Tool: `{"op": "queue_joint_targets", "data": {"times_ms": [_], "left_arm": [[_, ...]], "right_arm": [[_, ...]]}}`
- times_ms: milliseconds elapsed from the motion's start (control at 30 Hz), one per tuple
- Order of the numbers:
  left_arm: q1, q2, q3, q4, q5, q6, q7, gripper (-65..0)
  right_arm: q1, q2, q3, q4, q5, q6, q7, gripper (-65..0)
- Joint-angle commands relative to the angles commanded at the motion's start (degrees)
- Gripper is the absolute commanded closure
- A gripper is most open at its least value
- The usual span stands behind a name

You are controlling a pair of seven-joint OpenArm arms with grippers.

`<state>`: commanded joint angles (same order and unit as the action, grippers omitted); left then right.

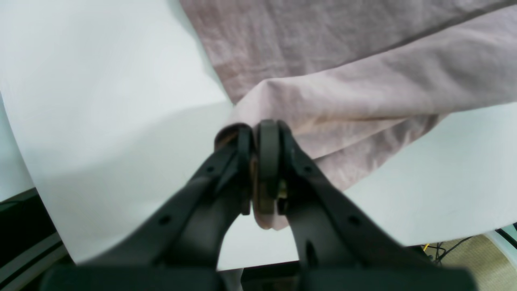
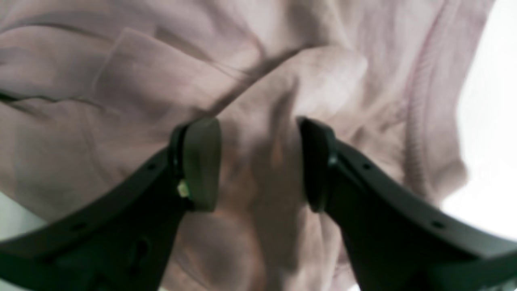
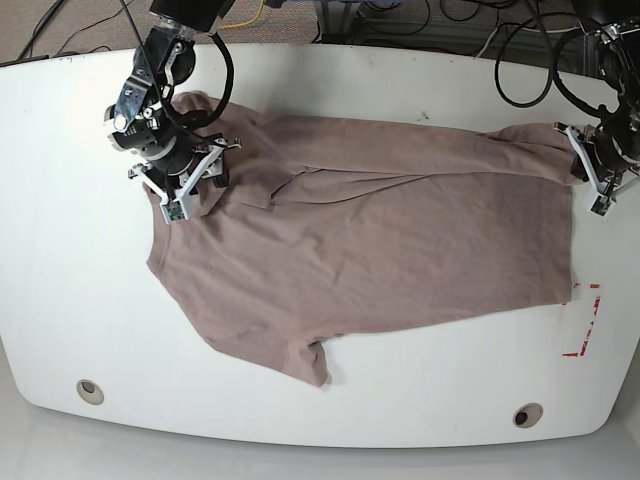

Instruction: Layout the t-shirt on the table in an organized manner, then fold the t-shirt properly

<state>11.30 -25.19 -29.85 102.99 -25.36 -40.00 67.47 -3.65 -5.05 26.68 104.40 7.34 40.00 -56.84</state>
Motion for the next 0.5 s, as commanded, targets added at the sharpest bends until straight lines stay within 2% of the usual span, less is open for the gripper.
{"op": "queue_joint_targets", "data": {"times_ms": [167, 200, 367, 500], "left_arm": [[0.00, 0.00, 0.00, 0.00, 0.00, 0.00, 0.00, -0.4], [0.00, 0.00, 0.00, 0.00, 0.00, 0.00, 0.00, -0.4], [0.00, 0.00, 0.00, 0.00, 0.00, 0.00, 0.00, -0.4], [0.00, 0.00, 0.00, 0.00, 0.00, 0.00, 0.00, -0.4]], "right_arm": [[0.79, -0.18, 0.09, 0.00, 0.00, 0.00, 0.00, -28.1], [0.97, -0.18, 0.09, -0.09, 0.00, 0.00, 0.00, -24.9], [1.14, -0.18, 0.09, -0.26, 0.00, 0.00, 0.00, 0.0], [1.23, -0.18, 0.09, -0.26, 0.00, 0.00, 0.00, -0.6]]}}
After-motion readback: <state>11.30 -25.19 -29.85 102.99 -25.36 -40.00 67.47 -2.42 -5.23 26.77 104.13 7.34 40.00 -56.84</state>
